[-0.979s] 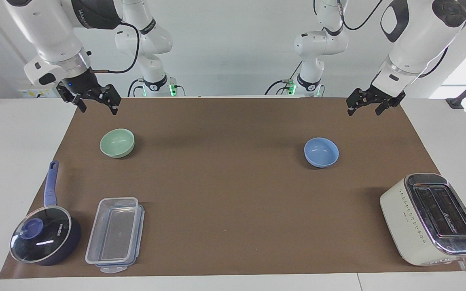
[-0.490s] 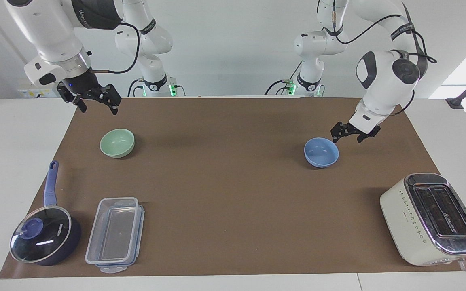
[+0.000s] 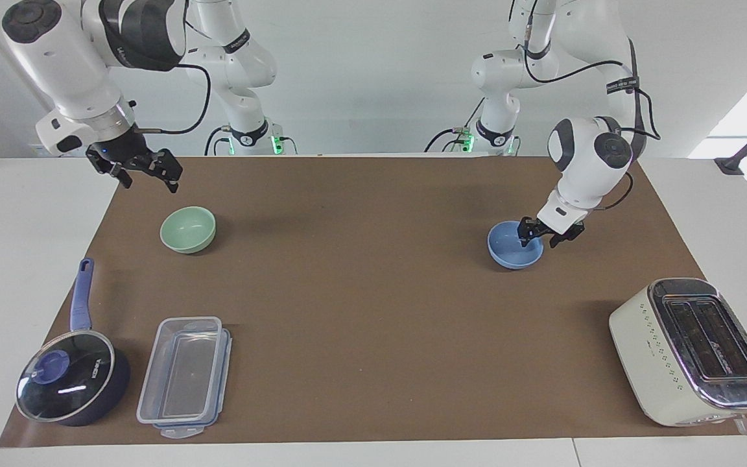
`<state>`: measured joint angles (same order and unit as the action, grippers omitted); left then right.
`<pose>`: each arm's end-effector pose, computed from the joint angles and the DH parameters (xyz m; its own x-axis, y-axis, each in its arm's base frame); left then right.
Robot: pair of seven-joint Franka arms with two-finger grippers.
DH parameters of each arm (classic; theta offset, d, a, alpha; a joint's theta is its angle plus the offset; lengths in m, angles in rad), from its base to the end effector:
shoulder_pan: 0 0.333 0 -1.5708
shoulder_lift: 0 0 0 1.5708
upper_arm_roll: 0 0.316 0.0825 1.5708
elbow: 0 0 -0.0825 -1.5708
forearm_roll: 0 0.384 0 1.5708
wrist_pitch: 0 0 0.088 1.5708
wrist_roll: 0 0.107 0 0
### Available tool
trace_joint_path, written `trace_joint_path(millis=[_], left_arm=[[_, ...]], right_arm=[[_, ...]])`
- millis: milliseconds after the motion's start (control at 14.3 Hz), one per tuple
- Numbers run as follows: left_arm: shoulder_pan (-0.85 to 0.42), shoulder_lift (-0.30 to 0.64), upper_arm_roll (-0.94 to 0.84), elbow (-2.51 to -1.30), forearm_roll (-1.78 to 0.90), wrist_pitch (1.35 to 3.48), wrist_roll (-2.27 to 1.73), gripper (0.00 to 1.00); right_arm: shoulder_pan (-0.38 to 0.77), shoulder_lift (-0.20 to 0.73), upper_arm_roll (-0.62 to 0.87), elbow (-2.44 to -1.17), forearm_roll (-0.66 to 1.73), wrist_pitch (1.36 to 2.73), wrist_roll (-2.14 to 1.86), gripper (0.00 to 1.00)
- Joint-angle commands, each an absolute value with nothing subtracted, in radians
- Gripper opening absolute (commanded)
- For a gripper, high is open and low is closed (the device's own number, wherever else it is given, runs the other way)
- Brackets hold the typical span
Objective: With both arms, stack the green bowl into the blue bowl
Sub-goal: 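Reach the left gripper to the blue bowl rim and grasp it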
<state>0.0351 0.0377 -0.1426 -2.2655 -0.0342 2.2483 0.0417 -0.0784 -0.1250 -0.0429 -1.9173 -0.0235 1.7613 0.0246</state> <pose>0.5140 -0.0563 0.3388 0.9904 -0.1274 -0.0535 -0.1258 -0.9915 0.0330 0.5157 -0.0659 0.5432 0.9896 -0.1404 -0.0307 -0.1399 -0.9900 0.0183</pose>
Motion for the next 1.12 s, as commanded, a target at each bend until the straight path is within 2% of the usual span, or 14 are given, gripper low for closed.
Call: trace_joint_path(millis=[0,70,140,210,420,559,699,909,979,1049], left_arm=[[0.029,0.041,-0.141,-2.290,-0.008,2.289,0.052,0.56],[0.029,0.041,-0.140,-2.290,-0.006,2.290,0.066,0.45],[0.035,0.041,-0.140,-2.290,0.017,2.290,0.075,0.31],[0.040,0.041,-0.140,-2.287,0.046,2.290,0.077,0.00],[0.034,0.066,-0.141,-2.214,0.049,2.232,0.051,0.00],[0.005,0.115,-0.146,-2.069,0.043,2.079,-0.035,0.00],[-0.088,0.172,-0.146,-1.900,-0.016,1.949,-0.176,0.00],[-0.240,0.196,-0.144,-1.825,-0.095,1.936,-0.400,0.00],[-0.296,0.198,-0.144,-1.835,-0.113,1.957,-0.449,0.00],[-0.358,0.193,-0.144,-1.856,-0.117,1.986,-0.493,0.00]], right_arm=[[-0.115,-0.287,-0.040,-2.248,-0.011,2.019,-0.034,1.00],[-0.127,-0.285,-0.040,-2.287,-0.011,2.060,-0.046,1.00],[-0.146,-0.276,-0.040,-2.307,-0.011,2.083,-0.054,1.00],[-0.158,-0.253,-0.040,-2.324,-0.011,2.104,-0.057,1.00],[-0.210,-0.218,-0.040,-2.408,-0.011,2.233,-0.127,1.00],[-0.242,-0.195,-0.040,-2.474,-0.011,2.356,-0.167,1.00],[-0.280,-0.157,-0.040,-2.487,-0.011,2.393,-0.216,1.00],[-0.296,-0.129,-0.040,-2.506,-0.011,2.405,-0.244,0.98],[-0.296,-0.129,-0.040,-2.516,-0.011,2.405,-0.244,0.88],[-0.296,-0.129,-0.040,-2.517,-0.011,2.404,-0.250,0.40]])
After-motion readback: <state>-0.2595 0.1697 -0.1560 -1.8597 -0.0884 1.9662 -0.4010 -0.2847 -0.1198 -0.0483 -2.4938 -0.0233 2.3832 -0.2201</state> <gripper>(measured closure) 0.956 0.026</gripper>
